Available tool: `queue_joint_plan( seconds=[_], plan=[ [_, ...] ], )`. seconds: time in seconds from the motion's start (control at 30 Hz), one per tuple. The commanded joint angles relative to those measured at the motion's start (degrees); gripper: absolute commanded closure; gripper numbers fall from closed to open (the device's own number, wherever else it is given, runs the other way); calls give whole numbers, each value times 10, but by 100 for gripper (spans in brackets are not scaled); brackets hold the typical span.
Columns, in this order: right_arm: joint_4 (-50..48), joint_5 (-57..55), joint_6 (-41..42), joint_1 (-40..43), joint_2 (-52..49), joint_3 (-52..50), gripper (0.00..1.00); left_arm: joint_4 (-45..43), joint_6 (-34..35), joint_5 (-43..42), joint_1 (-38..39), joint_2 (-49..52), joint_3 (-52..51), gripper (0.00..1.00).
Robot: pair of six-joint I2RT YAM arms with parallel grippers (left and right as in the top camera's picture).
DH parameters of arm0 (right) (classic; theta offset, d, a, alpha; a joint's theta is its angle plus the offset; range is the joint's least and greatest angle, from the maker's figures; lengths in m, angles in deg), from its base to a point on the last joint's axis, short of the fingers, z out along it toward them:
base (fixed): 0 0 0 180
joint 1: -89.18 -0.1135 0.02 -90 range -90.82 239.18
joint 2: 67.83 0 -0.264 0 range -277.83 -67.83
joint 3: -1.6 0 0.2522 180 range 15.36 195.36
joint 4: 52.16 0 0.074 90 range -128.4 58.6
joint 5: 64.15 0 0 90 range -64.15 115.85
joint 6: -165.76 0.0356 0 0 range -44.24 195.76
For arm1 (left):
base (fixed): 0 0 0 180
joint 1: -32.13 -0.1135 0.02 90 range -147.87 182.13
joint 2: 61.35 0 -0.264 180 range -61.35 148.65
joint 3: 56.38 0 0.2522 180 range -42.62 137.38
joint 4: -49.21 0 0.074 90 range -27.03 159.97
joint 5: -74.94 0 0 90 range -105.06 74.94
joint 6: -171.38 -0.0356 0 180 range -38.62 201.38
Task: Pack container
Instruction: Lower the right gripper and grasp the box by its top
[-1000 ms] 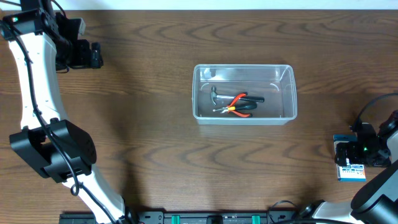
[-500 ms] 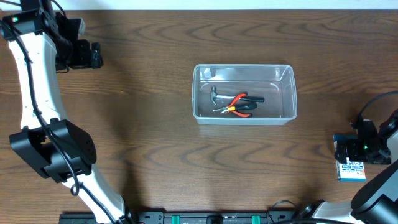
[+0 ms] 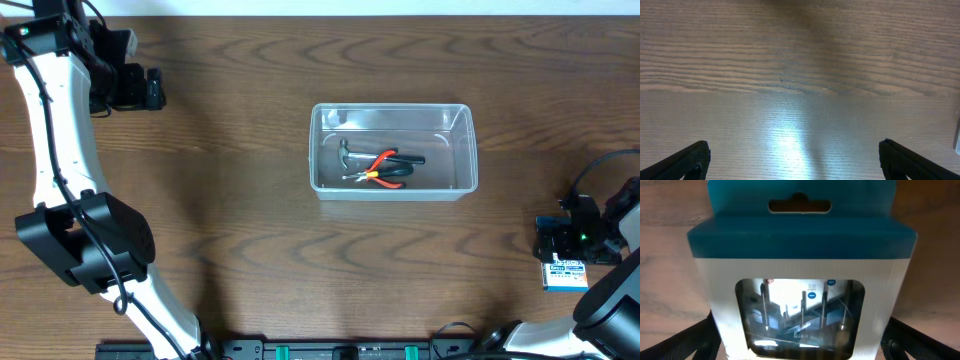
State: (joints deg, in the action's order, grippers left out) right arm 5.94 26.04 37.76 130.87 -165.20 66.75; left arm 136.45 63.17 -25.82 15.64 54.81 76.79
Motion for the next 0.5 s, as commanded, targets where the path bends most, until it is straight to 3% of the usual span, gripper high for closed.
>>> queue_joint_plan(
  seconds=[0.0,0.17,0.47],
  plan=[
    [-5,-5,-16,3,-5,-4,1,2,1,-5,-2,7,-4,2],
    [-11,-15,-19,3,-5,-4,1,2,1,-5,-2,7,-4,2],
    [-13,-15,-30,3,-5,-4,14,2,1,-5,-2,7,-4,2]
  ],
)
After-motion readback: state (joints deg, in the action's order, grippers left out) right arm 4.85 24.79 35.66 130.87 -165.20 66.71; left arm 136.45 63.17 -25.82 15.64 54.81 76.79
